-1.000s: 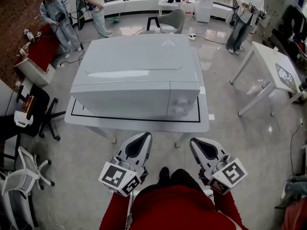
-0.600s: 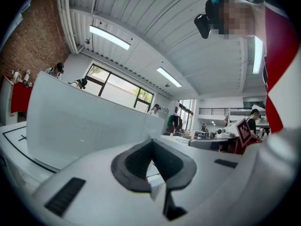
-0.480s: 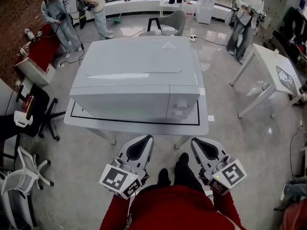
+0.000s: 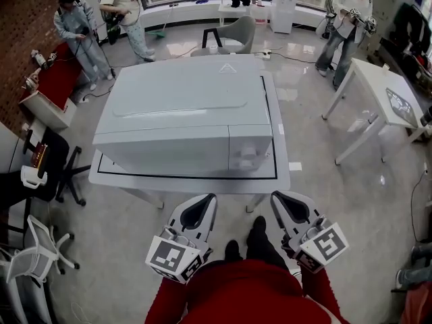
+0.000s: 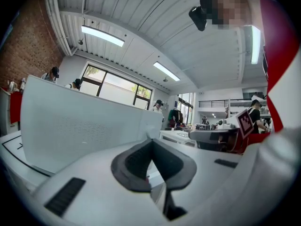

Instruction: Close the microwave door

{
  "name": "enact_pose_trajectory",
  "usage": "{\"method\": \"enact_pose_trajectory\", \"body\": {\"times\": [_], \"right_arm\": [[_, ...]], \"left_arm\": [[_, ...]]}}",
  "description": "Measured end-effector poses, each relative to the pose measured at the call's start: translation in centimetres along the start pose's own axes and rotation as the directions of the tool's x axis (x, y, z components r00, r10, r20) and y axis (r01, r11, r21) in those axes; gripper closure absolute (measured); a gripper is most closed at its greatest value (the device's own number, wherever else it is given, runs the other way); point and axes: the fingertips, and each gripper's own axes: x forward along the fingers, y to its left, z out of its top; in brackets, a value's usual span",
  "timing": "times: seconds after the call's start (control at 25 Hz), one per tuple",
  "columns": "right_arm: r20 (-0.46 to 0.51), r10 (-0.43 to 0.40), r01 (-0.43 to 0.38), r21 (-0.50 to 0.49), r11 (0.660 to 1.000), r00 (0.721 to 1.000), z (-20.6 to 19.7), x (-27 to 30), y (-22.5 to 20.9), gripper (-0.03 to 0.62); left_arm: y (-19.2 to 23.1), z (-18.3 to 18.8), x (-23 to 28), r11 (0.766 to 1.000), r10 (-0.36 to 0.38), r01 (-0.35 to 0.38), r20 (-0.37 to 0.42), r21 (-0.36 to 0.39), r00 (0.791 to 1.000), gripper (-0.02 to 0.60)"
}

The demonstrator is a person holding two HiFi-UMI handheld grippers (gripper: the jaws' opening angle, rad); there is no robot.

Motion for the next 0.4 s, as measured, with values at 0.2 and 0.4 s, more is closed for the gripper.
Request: {"method": "enact_pose_trajectory", "body": {"times": [0.2, 0.4], "right_arm": [[-0.008, -0.014, 0.014, 0.031, 0.999, 1.000, -0.31, -0.43, -0.18, 0.580], [-0.009, -0.029, 0.029, 0.009, 1.000, 1.000, -0.48, -0.58, -0.60, 0.580]], "left_arm": [[0.18, 0.14, -0.07, 1.000, 0.013, -0.013, 0.004, -0.001, 1.000, 0.571], [0.27, -0.02, -0.05, 1.000, 0.011, -0.010, -0.005, 0.016, 1.000, 0.571]]}}
